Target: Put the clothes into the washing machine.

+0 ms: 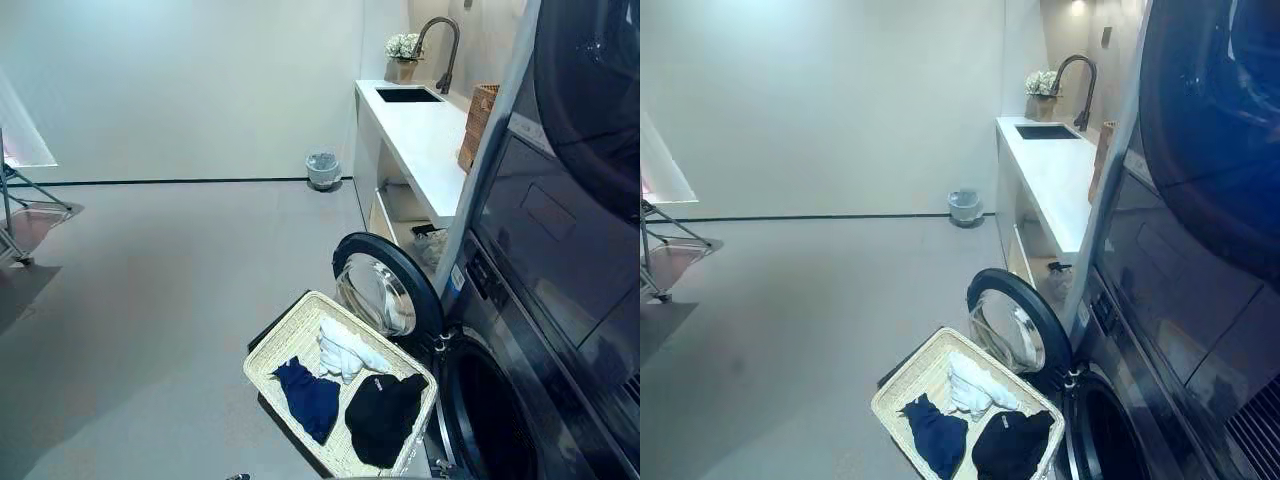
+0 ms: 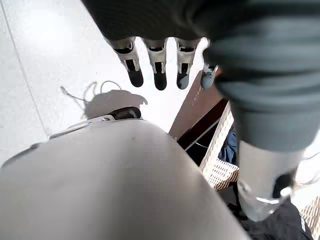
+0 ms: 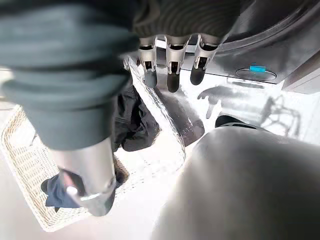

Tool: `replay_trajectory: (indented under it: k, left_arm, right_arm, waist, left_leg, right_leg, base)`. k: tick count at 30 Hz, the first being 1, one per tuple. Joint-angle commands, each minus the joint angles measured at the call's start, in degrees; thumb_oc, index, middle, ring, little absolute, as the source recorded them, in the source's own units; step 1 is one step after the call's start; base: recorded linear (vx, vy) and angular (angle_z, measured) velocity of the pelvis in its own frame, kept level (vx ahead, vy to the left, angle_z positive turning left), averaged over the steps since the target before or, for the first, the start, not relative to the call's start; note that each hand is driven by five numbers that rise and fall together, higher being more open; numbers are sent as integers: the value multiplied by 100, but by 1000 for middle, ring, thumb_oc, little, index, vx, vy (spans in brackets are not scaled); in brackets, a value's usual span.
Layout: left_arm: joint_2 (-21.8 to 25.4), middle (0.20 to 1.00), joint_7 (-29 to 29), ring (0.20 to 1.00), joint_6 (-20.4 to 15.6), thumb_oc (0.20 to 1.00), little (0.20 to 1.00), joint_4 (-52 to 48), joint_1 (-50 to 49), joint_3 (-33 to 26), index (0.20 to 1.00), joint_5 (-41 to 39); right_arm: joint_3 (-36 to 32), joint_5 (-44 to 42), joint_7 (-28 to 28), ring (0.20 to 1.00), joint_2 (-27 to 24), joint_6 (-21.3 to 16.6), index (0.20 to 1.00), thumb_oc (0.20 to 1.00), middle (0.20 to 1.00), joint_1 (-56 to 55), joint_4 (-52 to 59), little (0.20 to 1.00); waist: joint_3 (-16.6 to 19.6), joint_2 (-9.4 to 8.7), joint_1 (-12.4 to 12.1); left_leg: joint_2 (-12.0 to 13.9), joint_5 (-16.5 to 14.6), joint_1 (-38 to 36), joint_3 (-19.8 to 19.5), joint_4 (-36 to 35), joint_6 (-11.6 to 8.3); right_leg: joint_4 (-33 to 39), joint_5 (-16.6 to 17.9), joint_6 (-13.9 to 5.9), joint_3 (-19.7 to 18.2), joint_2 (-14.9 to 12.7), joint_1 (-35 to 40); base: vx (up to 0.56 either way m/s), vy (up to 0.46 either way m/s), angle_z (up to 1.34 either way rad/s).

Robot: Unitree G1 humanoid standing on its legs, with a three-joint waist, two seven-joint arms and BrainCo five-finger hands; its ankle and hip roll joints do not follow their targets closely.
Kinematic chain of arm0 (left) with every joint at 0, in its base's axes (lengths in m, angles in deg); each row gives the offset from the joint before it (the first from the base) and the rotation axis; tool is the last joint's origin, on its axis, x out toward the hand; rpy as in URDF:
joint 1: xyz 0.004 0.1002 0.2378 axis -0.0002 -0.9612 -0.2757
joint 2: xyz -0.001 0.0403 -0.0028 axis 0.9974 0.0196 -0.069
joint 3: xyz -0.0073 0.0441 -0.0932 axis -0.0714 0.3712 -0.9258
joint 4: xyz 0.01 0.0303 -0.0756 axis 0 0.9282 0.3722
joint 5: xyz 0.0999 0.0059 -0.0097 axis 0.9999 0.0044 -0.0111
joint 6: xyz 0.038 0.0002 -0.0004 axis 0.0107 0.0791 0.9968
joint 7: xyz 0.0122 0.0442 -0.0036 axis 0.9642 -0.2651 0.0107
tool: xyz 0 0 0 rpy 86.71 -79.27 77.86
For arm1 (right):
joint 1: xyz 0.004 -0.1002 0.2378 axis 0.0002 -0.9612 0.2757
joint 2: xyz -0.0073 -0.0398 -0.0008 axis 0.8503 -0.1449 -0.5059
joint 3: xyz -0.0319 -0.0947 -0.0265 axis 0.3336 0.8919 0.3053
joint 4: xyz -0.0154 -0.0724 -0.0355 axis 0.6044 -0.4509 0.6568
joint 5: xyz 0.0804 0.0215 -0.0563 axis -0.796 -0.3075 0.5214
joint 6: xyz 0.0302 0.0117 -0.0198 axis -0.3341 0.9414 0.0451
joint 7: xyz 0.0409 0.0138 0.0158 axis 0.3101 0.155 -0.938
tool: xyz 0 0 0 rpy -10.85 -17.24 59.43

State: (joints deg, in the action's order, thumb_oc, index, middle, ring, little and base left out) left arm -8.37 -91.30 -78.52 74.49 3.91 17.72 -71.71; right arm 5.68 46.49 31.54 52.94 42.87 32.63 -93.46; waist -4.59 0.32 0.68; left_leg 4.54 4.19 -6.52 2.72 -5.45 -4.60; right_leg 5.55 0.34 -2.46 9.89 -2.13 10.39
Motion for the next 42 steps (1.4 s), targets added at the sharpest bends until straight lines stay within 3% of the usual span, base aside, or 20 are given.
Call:
replay_trajectory:
  k: [1,4,10,13,14,15,19,25,32,42]
  left_arm:
    - [-259,1000,-126,1000,-93,1000,1000,245,603,217,1000,103]
    - [-246,1000,-77,1000,-129,1000,1000,242,602,254,1000,86]
    - [-235,1000,681,1000,-179,1000,1000,295,613,166,1000,224]
    - [-188,1000,2066,1000,-527,1000,1000,282,635,128,1000,967]
    - [-188,1000,2066,1000,-527,1000,1000,282,635,128,1000,967]
    - [-122,1000,2630,1000,-630,1000,1000,236,662,145,1000,1289]
    - [11,1000,3379,1000,-681,1000,1000,128,777,240,1000,1581]
    - [164,1000,3646,1000,-600,1000,1000,44,1018,282,1000,1419]
    - [313,1000,3984,1000,-563,1000,1000,-9,1581,372,1000,1196]
    - [559,1000,4088,1000,-440,1000,1000,-37,2552,554,1000,1000]
  right_arm:
    - [4,74,-38,1000,154,-49,1000,1000,1000,597,-142,1000]
    - [3,93,-43,1000,147,-67,1000,1000,1000,594,-154,1000]
    - [26,25,-34,1000,147,-56,1000,1000,1000,578,-143,1000]
    - [58,-39,-11,1000,149,-49,1000,1000,1000,583,-155,1000]
    - [58,-39,-11,1000,149,-49,1000,1000,1000,583,-155,1000]
    - [88,-80,-10,1000,137,-65,1000,1000,1000,580,-171,1000]
    - [172,-171,-36,1000,63,-58,1000,1000,1000,608,-123,1000]
    - [231,-211,-58,1000,-94,-60,1000,1000,1000,679,-19,1000]
    - [344,-372,-65,1000,-319,-148,1000,1000,1000,979,173,1000]
    - [583,-599,-126,1000,-467,-280,1000,1000,1000,1383,513,1000]
  waist:
    - [-335,-114,7]
    - [-339,-109,14]
    - [-361,-121,2]
    - [-387,-126,-18]
    - [-387,-126,-18]
    - [-403,-132,-24]
    - [-501,-128,-8]
    - [-679,-80,85]
    - [-1138,-25,272]
    - [-1864,-36,585]
  left_leg:
    - [-654,-758,-294,446,45,451]
    - [-649,-756,-293,456,45,451]
    - [-656,-741,-285,435,45,448]
    - [-669,-728,-277,388,45,450]
    - [-669,-728,-277,388,45,450]
    - [-673,-717,-267,376,45,444]
    - [-676,-673,-215,383,45,441]
    - [-658,-634,-43,472,83,446]
    - [-689,-647,440,598,340,499]
    - [-947,-908,1384,718,1244,626]
  right_leg:
    - [-114,-145,-206,-55,172,-137]
    - [-118,-145,-206,-61,174,-143]
    - [-124,-150,-206,-51,175,-148]
    - [-120,-143,-193,-63,180,-153]
    - [-120,-143,-193,-63,180,-153]
    - [-117,-138,-188,-77,182,-159]
    - [-136,-115,-184,-142,186,-230]
    - [-205,-72,-189,-232,167,-476]
    - [-345,33,-180,-530,124,-1042]
    - [-655,203,-233,-1168,3,-1925]
  base:
    - [184,-174,1]
    - [0,0,0]
    - [12,0,0]
    - [16,3,0]
    - [50,15,0]
    - [36,14,0]
    - [39,22,0]
    - [27,60,-5]
    - [-20,99,-21]
    - [-11,107,-27]
